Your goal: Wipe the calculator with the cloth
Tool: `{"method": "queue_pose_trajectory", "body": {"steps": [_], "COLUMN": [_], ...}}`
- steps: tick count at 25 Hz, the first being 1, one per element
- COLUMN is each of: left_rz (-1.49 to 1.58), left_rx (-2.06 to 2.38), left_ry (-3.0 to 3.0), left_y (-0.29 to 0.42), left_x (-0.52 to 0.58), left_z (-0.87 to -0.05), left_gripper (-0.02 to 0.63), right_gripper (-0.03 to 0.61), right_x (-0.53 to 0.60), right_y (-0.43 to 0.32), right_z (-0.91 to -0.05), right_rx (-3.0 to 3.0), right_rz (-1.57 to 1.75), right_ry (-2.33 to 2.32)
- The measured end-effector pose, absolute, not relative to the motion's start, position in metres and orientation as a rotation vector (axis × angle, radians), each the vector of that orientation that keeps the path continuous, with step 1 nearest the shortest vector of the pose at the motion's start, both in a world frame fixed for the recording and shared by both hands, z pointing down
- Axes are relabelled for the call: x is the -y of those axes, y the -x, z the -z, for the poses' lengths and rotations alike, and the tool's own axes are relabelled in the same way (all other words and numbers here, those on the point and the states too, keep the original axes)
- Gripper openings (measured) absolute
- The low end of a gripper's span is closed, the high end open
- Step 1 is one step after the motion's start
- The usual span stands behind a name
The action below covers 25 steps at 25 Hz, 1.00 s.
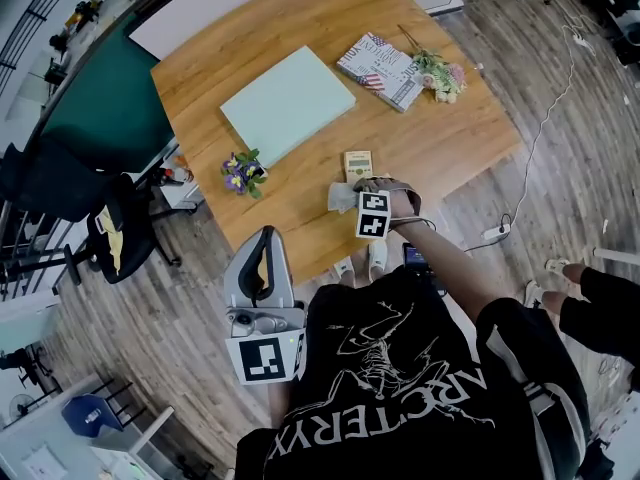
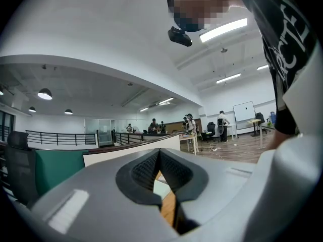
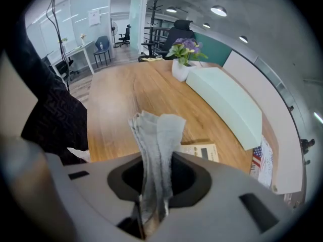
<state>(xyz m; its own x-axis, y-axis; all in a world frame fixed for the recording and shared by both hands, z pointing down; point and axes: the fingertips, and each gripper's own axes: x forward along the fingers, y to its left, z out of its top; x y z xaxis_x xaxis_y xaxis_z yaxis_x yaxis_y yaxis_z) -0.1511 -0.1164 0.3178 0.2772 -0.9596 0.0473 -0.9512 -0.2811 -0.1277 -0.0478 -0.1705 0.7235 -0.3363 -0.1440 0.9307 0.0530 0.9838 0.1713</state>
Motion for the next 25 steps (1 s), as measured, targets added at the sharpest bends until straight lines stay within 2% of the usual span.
{"method": "queue_pose_trajectory", "body": {"steps": [17,21,25], "left_rz": [0.181,0.173,0.162], "left_rx": [-1.8,-1.78,-1.753], "left_ry": [2.461,2.468,2.487], "left_y": [0.139,0.135,0.128], "left_x": [0.109,0.109,0.112], "left_z": [-0.314,-0.314,-0.313], "left_gripper": [0.009,0.009,0.009], "right_gripper": [0.094,0.094,0.094], "right_x": [0.111,0.127,0.161], "right_y": [0.043,0.041,0.026], "right_z": [-0.74,-0.7,-0.604], "right_rx": [1.926,2.02,2.157], "right_rz": [0.15,0.131,0.222], "right_ry": [-0.038,-0.165,-0.436]}}
